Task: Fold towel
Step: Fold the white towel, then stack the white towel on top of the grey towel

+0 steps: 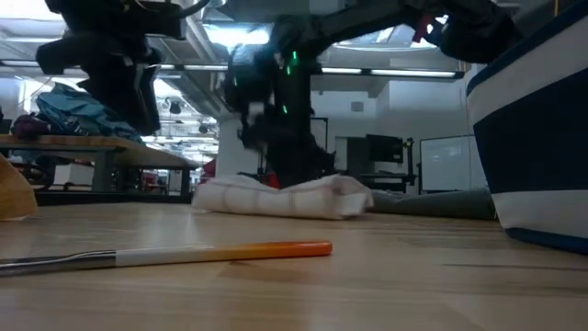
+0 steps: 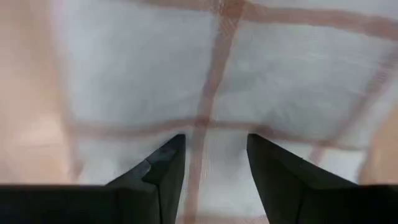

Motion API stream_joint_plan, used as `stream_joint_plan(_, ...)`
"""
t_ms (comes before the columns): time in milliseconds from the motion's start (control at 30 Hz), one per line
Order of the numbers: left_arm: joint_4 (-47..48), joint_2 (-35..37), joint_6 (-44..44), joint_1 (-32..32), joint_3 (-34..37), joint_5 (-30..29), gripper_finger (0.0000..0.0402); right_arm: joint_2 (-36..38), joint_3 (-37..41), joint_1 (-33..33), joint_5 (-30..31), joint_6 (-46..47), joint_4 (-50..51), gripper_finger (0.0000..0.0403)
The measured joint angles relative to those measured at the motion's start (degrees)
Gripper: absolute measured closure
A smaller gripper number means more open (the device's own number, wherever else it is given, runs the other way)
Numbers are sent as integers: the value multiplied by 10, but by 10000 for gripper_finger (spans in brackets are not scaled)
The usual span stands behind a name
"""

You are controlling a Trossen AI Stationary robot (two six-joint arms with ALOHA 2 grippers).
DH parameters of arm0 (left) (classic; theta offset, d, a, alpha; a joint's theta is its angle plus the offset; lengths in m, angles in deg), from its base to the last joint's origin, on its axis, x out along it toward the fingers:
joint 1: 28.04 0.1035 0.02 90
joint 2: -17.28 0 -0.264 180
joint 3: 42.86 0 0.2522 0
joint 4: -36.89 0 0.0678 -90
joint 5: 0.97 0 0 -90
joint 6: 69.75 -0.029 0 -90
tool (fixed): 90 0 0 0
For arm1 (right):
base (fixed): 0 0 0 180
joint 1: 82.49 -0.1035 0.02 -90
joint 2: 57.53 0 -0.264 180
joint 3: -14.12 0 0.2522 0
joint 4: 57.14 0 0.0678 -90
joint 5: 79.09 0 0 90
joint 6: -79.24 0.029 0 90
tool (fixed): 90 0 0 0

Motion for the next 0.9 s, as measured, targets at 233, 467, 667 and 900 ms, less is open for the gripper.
stream_joint_plan(233,-33,75,-97,49,0,3,263,96,13,0,3,-15,-13,226)
stream_joint_plan(467,-90,179,-232,120,0,6,263,186,12,0,50,-13,-6,226)
stream_joint_plan(667,-117,220,-355,160,0,5,263,244,12,0,93,11,32,226)
stream_joint_plan(900,-124,214,-435,193,0,8,263,308,12,0,135,1,79,226)
